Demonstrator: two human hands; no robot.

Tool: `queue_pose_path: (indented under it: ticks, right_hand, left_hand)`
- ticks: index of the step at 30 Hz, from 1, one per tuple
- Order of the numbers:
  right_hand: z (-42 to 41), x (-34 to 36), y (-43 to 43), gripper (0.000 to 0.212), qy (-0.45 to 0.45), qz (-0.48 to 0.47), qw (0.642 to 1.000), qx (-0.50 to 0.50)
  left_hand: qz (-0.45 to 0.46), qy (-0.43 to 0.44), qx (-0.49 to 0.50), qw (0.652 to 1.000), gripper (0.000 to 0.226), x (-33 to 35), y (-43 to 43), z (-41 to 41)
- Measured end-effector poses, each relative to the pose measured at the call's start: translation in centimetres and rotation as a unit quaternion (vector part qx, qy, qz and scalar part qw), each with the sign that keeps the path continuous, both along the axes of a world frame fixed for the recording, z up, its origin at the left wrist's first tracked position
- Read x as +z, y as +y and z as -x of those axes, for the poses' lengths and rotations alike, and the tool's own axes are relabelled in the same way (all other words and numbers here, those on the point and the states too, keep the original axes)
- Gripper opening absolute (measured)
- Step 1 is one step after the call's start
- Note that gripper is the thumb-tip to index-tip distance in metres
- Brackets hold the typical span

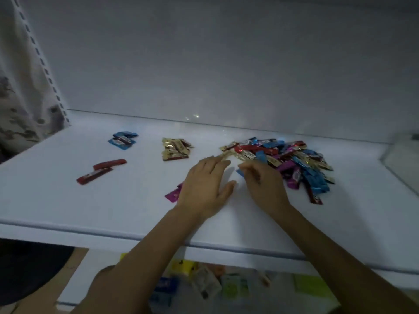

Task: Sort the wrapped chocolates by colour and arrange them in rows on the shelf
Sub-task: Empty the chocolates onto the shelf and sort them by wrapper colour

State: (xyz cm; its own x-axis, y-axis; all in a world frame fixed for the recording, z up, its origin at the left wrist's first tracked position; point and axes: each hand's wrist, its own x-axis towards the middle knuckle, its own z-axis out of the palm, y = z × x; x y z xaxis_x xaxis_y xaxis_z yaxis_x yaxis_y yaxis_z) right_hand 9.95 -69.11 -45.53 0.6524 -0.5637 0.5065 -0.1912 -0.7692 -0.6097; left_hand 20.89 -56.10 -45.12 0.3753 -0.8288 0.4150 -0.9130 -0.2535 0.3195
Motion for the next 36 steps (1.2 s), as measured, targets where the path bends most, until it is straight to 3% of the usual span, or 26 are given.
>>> queue_pose_path:
  ticks: [4, 7, 10, 14, 18, 21, 23, 27, 29, 33, 36]
  right_hand:
    - [2.2, 0.0, -1.0, 0.021, -0.057, -0.037, 0.996, -0.064]
    - [3.9, 0.1, -3.5, 0.023, -0.037, 0.003, 0.989, -0.142]
    - [5.3, -0.1, -6.0, 0.031, 0.037, 0.007, 0.979, -0.202]
    - [4.5, -0.3, -7.4, 0.030, 0.069, -0.019, 0.983, -0.171]
    - [3.4, -0.1, -7.3, 0.025, -0.045, -0.025, 0.984, -0.169]
    - [3.8, -0.8, -7.4, 0.024, -0.053, -0.014, 0.982, -0.179]
    - [3.8, -1.1, -7.8, 0.025, -0.030, -0.034, 0.981, -0.188]
    - [3.1, -1.6, -8.5, 0.027, 0.009, -0.030, 0.982, -0.188]
    - [3.0, -1.9, -8.6, 0.026, 0.012, -0.026, 0.982, -0.187]
    - [3.0, -1.9, -8.4, 0.025, 0.007, -0.022, 0.982, -0.190]
    - [3.2, -1.8, -8.2, 0.025, 0.020, -0.020, 0.981, -0.193]
  left_hand:
    - [0.067, 0.052, -0.050, 0.995, 0.059, -1.1, -4.2, 3.1]
    - [-0.008, 0.067, -0.031, 0.997, 0.072, -1.3, -7.1, 4.6]
    - [-0.076, 0.053, -0.032, 0.995, 0.070, -1.3, -9.2, 5.4]
    - [-0.099, 0.030, -0.043, 0.994, 0.066, -1.6, -9.8, 5.7]
    - [-0.050, 0.046, -0.010, 0.998, 0.079, -1.5, -10.7, 4.5]
    - [-0.102, 0.051, -0.010, 0.993, 0.088, -1.4, -12.5, 4.1]
    - [-0.134, 0.050, -0.013, 0.990, 0.082, -1.5, -13.5, 4.1]
    - [-0.038, 0.050, -0.012, 0.998, 0.056, -2.4, -13.9, 3.5]
    - [0.016, 0.056, -0.011, 0.998, 0.055, -2.7, -13.9, 3.3]
    - [0.020, 0.083, -0.013, 0.996, 0.054, -2.7, -13.9, 3.5]
    - [0.066, 0.102, -0.029, 0.992, 0.034, -2.7, -13.7, 3.5]
